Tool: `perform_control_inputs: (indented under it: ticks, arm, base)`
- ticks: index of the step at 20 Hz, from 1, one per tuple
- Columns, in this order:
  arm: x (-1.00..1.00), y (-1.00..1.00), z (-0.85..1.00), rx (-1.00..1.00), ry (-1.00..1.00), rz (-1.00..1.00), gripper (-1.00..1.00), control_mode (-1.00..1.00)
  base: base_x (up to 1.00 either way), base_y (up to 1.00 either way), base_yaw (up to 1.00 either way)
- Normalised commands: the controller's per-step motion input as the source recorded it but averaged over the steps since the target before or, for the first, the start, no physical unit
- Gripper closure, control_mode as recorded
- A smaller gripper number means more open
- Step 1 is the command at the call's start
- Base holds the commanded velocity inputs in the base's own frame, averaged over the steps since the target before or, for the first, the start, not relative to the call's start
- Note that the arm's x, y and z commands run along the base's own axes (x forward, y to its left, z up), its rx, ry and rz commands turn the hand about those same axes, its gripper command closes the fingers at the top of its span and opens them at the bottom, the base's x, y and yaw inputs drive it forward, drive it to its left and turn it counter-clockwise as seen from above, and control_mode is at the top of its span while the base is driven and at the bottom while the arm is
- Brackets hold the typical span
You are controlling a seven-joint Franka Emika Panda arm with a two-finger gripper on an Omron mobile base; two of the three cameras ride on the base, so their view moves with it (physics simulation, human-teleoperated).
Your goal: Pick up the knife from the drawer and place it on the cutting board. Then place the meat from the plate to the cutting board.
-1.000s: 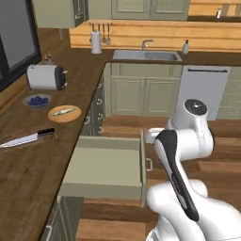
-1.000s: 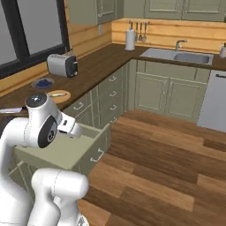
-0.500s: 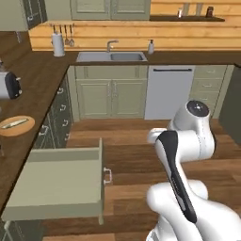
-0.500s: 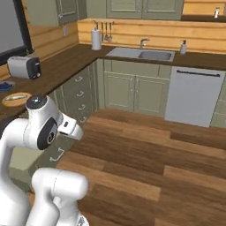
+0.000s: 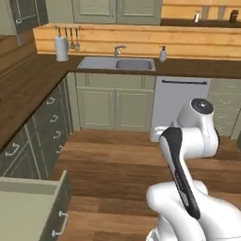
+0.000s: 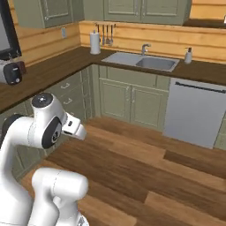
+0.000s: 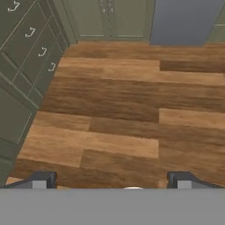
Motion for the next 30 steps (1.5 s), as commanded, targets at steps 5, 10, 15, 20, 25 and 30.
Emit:
perform_control_inputs:
  ticks: [5,10,15,20,25,30]
  arm:
    - [0.00,0.00,0.00,0.00,0.00,0.00,-1.00,1.00]
    - [0.00,0.00,0.00,0.00,0.00,0.00,-1.00,1.00]
    - [0.00,0.00,0.00,0.00,0.00,0.00,-1.00,1.00]
    - [0.00,0.00,0.00,0.00,0.00,0.00,-1.00,1.00]
    - [0.00,0.00,0.00,0.00,0.00,0.00,-1.00,1.00]
    - [0.00,0.00,0.00,0.00,0.00,0.00,-1.00,1.00]
  base:
    - [1.00,-0.36,0.51]
    - [1.00,-0.02,0.74]
    - [0.84,-0.07,0.86]
    - [0.78,-0.26,0.86]
    - [0.51,-0.40,0.83]
    - [0.33,-0.67,0.69]
